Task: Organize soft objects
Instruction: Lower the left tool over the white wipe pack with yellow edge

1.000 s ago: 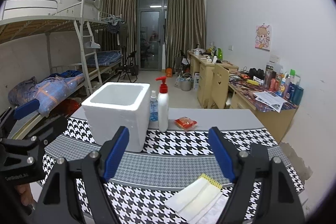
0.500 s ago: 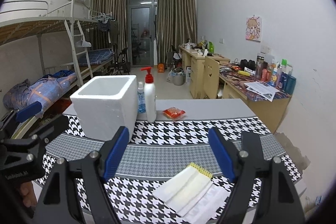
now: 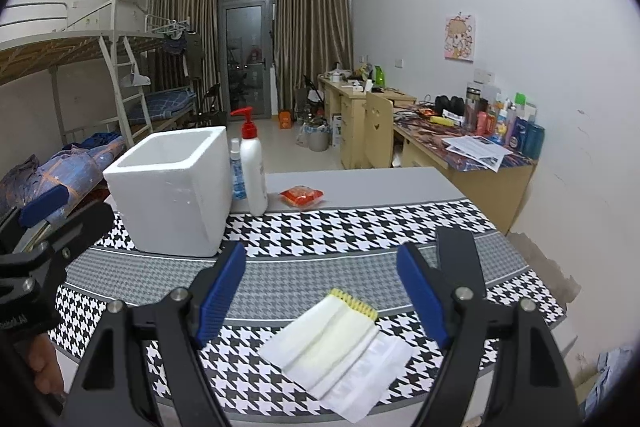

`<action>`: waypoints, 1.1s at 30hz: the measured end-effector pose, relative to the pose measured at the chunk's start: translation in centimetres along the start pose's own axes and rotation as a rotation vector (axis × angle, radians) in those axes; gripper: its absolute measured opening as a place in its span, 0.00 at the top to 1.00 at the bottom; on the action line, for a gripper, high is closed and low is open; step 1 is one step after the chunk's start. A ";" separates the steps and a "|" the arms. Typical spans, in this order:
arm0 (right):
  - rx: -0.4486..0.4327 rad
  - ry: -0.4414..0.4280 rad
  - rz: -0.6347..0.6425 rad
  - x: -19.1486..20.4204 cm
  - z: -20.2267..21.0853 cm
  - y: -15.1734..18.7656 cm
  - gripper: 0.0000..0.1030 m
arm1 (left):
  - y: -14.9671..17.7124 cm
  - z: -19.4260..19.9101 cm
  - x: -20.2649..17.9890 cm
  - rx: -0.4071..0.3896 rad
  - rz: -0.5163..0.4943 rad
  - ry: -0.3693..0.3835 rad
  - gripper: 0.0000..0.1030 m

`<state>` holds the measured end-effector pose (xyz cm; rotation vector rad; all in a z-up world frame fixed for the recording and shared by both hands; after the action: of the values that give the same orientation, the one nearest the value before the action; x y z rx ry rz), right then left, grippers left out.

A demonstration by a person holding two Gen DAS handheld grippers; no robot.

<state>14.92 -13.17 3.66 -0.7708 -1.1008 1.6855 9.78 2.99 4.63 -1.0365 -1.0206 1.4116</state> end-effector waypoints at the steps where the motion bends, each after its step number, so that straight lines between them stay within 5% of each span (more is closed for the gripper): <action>1: 0.001 0.005 -0.002 -0.1 0.1 0.1 0.21 | 0.1 -0.1 -0.3 0.002 -0.013 0.002 0.01; 33: 0.051 0.157 -0.074 -5.9 0.8 4.5 0.21 | 5.6 -5.5 -7.1 0.162 -0.116 0.127 0.01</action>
<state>14.67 -19.56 -0.15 -0.8055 -0.9627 1.5577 14.15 -4.20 -1.73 -0.9214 -0.8460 1.2946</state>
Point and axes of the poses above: each gripper's, at about its wrist camera, not at the fingertips, and z roughly against the way its jaws point, x to its left, y to its underside, the point moved 1 cm from there along -z, roughly the way its jaws point, and after that the axes turned 4 degrees about -x, right-handed, at the moved point
